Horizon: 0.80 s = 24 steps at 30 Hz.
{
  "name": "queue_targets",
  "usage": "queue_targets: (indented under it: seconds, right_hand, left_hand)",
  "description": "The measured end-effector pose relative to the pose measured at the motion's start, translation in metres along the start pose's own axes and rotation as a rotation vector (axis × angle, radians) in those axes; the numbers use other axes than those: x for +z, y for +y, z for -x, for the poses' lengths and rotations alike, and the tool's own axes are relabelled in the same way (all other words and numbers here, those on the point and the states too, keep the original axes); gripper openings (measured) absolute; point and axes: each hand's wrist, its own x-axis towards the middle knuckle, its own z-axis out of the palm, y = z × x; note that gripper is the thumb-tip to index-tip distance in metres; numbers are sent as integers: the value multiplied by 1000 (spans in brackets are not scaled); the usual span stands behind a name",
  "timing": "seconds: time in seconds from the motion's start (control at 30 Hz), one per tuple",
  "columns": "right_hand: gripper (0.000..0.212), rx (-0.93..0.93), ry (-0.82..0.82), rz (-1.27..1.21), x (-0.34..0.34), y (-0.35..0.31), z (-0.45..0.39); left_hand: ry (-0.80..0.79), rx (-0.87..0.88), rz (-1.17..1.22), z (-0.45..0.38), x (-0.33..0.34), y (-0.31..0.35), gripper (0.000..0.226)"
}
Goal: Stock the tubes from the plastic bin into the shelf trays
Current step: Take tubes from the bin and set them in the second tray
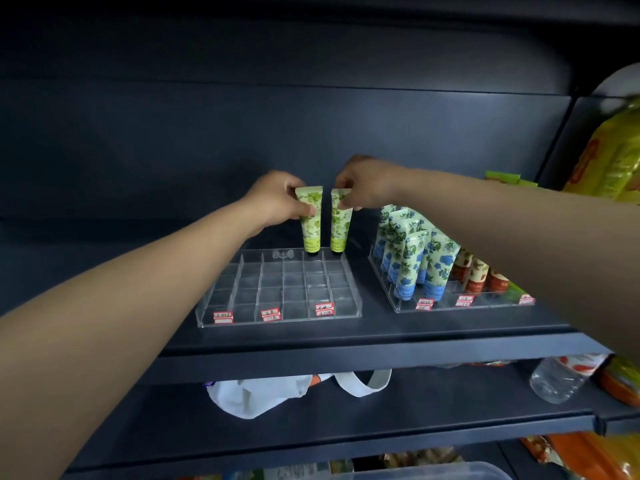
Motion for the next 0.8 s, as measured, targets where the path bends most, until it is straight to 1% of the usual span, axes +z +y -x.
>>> queue_targets:
  seconds: [0.07,0.13,0.17,0.27,0.37,0.43,0.57,0.67,0.8]
  right_hand:
    - [11,5,2,13,5,-1,-6]
    - [22,16,-8,39,10,-2,-10]
    - [24,22,-21,53,12,-3,-12]
    - [20,35,-49,111,18,-4,-15]
    - [28,42,-54,136,21,-6,-18]
    - [28,47,-63,141,21,-7,-19]
    - [20,58,-58,162,21,-6,-21]
    - [29,78,-41,132,21,-5,-20]
    - [31,103,-5,147,21,-6,-17]
  left_hand:
    - [-5,-1,-9,-1,6,-1,21]
    - [22,1,-39,-4,11,-3,21]
    - [39,3,-48,-5,13,-4,21]
    - [86,12,-95,-8,16,-4,20]
    - [93,23,-175,-8,20,-5,22]
    - [68,16,-193,-8,23,-8,21]
    - [69,-1,-197,-7,25,-11,18]
    - [75,-17,-204,-7,23,-8,13]
    - [85,-23,-207,-6,21,-5,21]
